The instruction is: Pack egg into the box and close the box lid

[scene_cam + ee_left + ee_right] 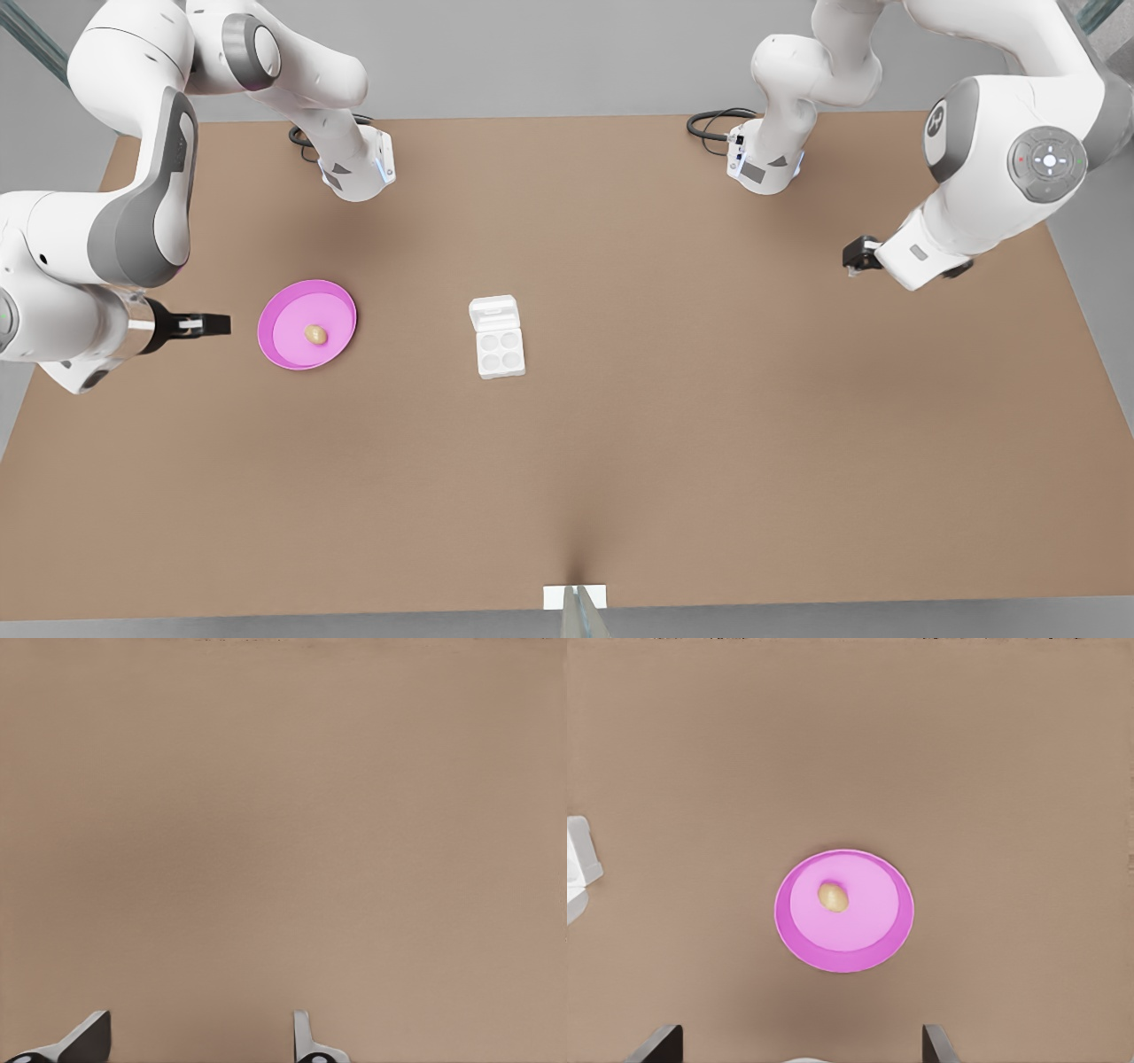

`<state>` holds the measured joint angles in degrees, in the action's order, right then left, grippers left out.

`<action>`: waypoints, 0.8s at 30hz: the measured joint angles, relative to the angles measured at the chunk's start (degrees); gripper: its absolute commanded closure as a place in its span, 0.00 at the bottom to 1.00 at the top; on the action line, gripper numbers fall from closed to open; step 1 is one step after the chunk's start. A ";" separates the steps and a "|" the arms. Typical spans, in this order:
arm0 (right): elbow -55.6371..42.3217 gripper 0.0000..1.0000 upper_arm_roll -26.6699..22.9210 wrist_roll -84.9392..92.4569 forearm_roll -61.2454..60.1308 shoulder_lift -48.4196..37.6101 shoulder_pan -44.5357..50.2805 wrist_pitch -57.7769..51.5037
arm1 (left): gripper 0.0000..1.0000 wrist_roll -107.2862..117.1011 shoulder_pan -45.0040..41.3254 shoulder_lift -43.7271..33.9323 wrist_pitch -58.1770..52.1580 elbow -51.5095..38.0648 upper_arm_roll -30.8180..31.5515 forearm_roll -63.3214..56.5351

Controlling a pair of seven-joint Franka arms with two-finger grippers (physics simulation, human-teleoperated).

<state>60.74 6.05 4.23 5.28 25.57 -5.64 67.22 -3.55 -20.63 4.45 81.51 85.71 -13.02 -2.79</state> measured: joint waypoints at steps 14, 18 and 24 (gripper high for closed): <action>52.15 0.00 -0.02 -1.15 -1.93 -12.69 -0.73 28.62 | 0.00 1.25 0.43 2.81 3.86 0.01 0.03 -0.20; 57.86 0.00 -0.01 -0.93 -1.42 -10.93 -2.42 47.33 | 0.00 1.44 0.49 2.82 4.04 0.01 0.03 -0.17; 60.57 0.00 0.06 1.05 -1.19 -9.17 -2.66 67.22 | 0.00 1.66 0.56 2.85 4.14 0.01 0.04 -0.16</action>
<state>121.32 6.11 5.28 4.09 16.40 -8.30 134.44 -1.89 -20.08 7.30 85.65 85.72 -12.98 -2.96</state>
